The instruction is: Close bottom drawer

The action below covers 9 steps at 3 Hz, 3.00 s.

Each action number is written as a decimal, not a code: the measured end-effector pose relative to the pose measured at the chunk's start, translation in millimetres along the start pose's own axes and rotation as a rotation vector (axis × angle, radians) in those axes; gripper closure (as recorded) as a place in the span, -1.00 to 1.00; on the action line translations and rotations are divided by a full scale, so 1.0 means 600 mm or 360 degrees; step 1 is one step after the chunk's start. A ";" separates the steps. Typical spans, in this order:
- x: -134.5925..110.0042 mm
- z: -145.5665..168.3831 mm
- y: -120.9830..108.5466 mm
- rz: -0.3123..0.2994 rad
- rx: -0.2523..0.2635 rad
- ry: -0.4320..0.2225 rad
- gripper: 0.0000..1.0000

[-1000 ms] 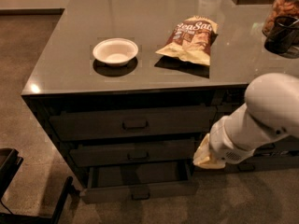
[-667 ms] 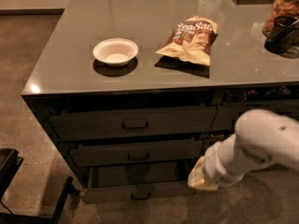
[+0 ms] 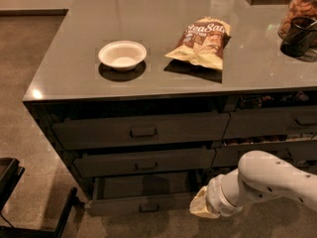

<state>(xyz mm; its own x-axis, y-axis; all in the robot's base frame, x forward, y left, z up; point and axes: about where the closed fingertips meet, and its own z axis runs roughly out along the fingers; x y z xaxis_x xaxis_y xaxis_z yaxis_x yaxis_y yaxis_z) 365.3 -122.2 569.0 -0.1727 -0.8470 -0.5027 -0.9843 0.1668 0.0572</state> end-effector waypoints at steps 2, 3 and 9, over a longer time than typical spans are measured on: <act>0.110 0.162 -0.034 0.0015 0.0016 0.0084 1.00; 0.210 0.288 -0.102 0.0008 0.0083 0.0103 1.00; 0.322 0.568 -0.178 -0.0106 0.0166 -0.0077 1.00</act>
Offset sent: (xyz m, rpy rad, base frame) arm 0.0337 -0.0170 -0.2426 -0.0872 -0.0016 -0.0196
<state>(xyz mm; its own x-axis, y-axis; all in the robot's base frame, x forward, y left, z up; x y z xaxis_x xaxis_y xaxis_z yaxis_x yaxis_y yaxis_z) 449.0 -131.3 171.8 -0.1027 -0.8330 -0.5437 -0.9841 0.1648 -0.0666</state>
